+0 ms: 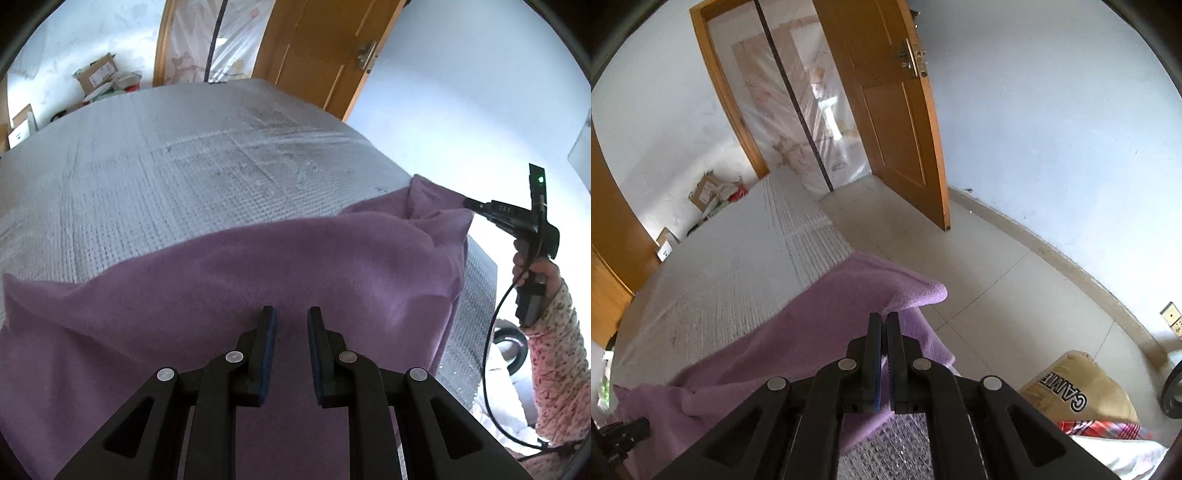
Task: Fold clothes
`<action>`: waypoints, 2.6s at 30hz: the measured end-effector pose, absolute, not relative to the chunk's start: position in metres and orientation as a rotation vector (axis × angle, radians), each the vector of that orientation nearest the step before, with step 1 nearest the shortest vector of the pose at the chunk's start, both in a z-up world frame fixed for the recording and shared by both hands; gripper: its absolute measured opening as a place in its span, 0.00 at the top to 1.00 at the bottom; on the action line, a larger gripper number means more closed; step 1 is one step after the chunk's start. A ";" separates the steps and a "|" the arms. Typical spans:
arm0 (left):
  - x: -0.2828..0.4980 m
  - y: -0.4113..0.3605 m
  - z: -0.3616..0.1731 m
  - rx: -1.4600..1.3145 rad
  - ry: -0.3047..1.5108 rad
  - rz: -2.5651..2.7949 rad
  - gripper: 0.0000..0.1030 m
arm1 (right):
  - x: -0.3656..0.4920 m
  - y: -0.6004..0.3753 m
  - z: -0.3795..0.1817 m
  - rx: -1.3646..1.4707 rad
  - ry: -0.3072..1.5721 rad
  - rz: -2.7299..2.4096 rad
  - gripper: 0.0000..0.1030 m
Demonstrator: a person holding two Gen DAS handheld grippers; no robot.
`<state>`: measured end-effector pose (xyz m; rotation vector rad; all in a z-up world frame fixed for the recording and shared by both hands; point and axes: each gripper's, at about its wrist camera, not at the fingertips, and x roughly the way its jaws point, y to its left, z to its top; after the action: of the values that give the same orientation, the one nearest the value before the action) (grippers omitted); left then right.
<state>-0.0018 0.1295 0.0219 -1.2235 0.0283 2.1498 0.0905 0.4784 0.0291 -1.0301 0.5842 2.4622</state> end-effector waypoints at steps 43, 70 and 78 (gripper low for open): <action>0.000 0.131 0.015 -1.181 0.025 2.144 0.83 | 0.002 0.440 0.017 -1.417 0.543 2.344 0.78; 0.007 0.127 0.015 -1.137 0.060 2.162 0.83 | -0.030 0.477 0.015 -1.252 0.576 2.308 0.91; 0.006 0.125 0.014 -1.141 0.048 2.163 0.83 | 0.032 0.485 0.032 -1.134 0.541 2.397 0.87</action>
<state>0.0061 0.1247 0.0143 -1.1405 0.0480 2.1627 0.0322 0.4845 0.0316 -1.1338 0.5411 2.3965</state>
